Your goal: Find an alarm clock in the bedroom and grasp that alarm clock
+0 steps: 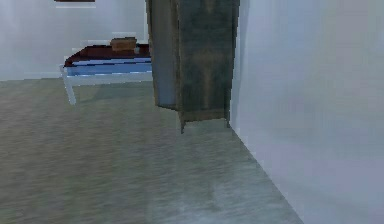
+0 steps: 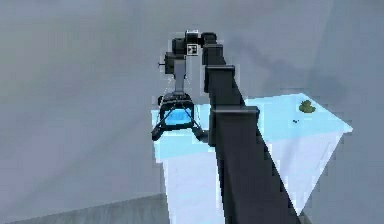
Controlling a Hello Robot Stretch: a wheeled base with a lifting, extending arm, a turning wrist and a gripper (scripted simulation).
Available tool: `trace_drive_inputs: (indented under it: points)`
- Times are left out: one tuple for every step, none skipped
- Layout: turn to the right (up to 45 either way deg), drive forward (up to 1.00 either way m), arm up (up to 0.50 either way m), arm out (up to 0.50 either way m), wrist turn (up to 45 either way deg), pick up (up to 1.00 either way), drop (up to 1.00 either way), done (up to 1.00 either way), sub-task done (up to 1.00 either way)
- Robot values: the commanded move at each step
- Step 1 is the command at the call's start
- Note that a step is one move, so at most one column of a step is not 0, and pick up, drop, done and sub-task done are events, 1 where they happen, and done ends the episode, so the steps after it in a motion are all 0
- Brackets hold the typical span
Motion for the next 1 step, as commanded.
trace_drive_inputs:
  points:
    - [0.0,0.00,0.00,0.00,45.0,0.00,0.00,0.00,0.00]
